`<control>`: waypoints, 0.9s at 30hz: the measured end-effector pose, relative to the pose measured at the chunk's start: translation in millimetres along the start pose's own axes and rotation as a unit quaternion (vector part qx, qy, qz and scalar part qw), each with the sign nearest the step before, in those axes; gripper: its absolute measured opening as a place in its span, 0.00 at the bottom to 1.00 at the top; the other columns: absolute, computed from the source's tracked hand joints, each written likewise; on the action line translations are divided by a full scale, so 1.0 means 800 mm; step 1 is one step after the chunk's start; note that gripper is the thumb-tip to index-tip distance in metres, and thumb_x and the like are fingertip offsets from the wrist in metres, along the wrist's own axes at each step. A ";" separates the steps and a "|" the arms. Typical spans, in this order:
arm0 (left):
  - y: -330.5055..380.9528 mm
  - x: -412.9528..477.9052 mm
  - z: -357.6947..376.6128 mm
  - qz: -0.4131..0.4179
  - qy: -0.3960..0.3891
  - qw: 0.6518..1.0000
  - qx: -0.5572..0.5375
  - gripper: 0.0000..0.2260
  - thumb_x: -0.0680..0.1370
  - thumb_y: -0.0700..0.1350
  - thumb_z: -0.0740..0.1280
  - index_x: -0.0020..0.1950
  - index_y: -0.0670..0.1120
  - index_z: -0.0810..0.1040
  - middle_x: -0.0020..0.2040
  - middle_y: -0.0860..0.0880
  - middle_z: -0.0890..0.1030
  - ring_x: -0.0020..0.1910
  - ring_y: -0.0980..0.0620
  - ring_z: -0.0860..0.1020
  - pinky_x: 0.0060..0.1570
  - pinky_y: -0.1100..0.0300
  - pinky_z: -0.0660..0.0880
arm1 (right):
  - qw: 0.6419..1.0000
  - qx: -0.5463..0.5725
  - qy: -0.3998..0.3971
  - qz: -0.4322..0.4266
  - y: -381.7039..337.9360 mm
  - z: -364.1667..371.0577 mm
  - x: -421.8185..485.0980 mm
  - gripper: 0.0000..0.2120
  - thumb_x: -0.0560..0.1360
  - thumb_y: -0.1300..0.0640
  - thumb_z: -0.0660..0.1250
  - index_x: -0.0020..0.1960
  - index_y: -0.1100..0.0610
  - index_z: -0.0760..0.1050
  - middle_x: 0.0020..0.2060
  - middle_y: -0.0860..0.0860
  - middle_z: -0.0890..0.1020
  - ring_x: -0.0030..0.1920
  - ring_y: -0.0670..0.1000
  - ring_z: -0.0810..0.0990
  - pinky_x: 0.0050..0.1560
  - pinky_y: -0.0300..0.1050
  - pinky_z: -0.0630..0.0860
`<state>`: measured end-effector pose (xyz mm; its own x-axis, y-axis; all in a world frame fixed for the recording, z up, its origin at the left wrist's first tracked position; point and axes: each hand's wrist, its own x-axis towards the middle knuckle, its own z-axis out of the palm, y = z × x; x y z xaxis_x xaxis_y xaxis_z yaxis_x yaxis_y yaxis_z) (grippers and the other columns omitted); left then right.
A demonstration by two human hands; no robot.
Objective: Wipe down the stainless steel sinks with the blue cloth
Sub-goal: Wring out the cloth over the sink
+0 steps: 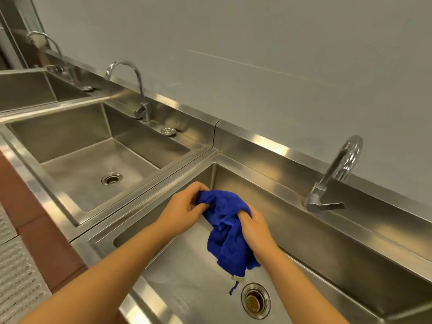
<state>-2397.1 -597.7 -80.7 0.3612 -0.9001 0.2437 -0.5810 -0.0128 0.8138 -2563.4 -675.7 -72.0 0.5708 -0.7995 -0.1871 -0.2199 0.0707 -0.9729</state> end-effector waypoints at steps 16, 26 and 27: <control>-0.106 -0.106 -0.214 -0.113 0.176 0.978 0.013 0.09 0.76 0.37 0.68 0.51 0.51 0.75 0.43 0.58 0.78 0.40 0.63 0.75 0.45 0.70 0.71 | 0.985 -0.021 -0.170 -0.023 -0.052 0.256 0.029 0.10 0.81 0.57 0.58 0.47 0.52 0.77 0.34 0.50 0.79 0.34 0.47 0.76 0.35 0.38 0.74; -0.170 -0.179 -0.346 -0.177 0.295 0.939 0.017 0.10 0.76 0.36 0.67 0.53 0.49 0.76 0.44 0.57 0.80 0.43 0.58 0.78 0.45 0.67 0.75 | 0.956 -0.027 -0.289 -0.032 -0.078 0.437 0.045 0.09 0.81 0.56 0.59 0.51 0.58 0.77 0.36 0.53 0.81 0.35 0.47 0.77 0.34 0.36 0.75; -0.176 -0.187 -0.355 -0.184 0.303 0.935 0.025 0.10 0.76 0.36 0.67 0.53 0.49 0.76 0.45 0.57 0.80 0.43 0.56 0.78 0.45 0.66 0.75 | 0.954 -0.029 -0.298 -0.030 -0.078 0.453 0.047 0.09 0.81 0.56 0.59 0.50 0.59 0.77 0.36 0.53 0.80 0.34 0.48 0.77 0.34 0.37 0.75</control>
<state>-2161.8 -337.4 -81.9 0.8819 -0.4182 0.2178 -0.3628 -0.3068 0.8799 -2241.7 -493.7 -67.7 0.9280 -0.3196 -0.1912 -0.2058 -0.0120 -0.9785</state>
